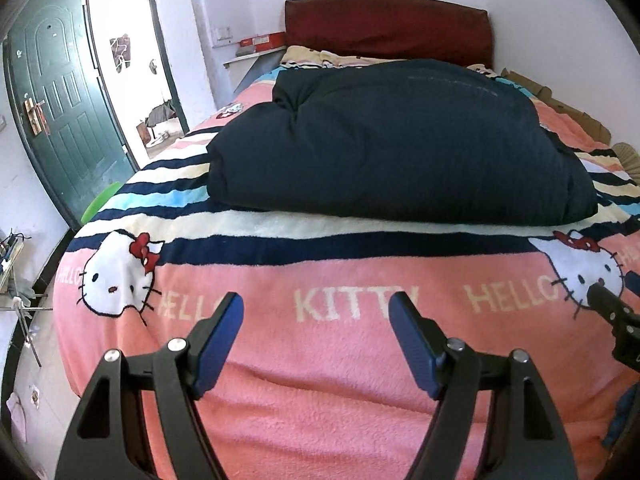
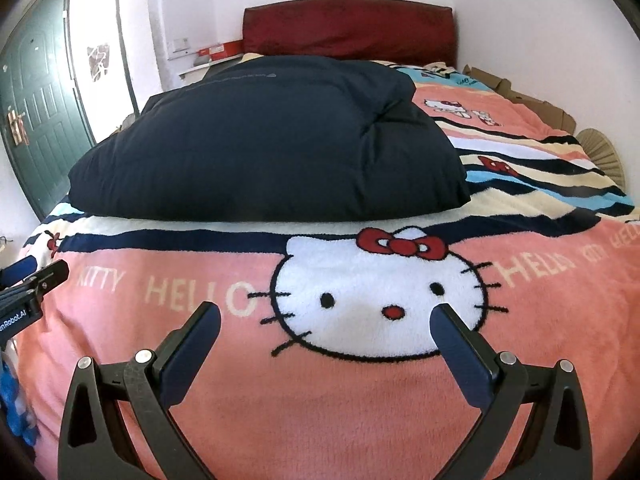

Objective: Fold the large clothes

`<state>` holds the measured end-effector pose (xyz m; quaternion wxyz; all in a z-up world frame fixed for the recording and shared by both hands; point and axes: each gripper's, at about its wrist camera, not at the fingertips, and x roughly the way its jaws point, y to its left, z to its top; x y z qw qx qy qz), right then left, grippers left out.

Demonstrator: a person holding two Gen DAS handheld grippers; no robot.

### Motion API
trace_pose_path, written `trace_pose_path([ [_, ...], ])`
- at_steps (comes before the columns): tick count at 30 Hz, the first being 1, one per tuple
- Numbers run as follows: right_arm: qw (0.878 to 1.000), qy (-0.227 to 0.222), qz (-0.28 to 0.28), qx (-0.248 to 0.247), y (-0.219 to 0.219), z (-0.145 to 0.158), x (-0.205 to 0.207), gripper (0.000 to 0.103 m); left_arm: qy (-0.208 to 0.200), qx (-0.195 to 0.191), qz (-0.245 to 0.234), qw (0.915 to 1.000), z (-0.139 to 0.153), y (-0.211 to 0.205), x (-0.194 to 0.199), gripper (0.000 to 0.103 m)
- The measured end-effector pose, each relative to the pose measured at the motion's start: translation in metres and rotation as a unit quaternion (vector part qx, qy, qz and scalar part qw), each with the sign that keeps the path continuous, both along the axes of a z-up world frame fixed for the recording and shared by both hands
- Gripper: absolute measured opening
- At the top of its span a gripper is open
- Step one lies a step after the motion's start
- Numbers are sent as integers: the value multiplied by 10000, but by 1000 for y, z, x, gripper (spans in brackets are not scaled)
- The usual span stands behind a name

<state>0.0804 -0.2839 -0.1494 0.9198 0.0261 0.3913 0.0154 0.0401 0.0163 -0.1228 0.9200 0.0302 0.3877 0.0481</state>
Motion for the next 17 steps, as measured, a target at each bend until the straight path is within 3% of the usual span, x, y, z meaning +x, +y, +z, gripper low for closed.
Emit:
trace_pose_path([
  [17, 10000, -26, -71, -37, -4, -4, 2, 103, 87, -65, 7, 9999, -6, 1, 4, 74],
])
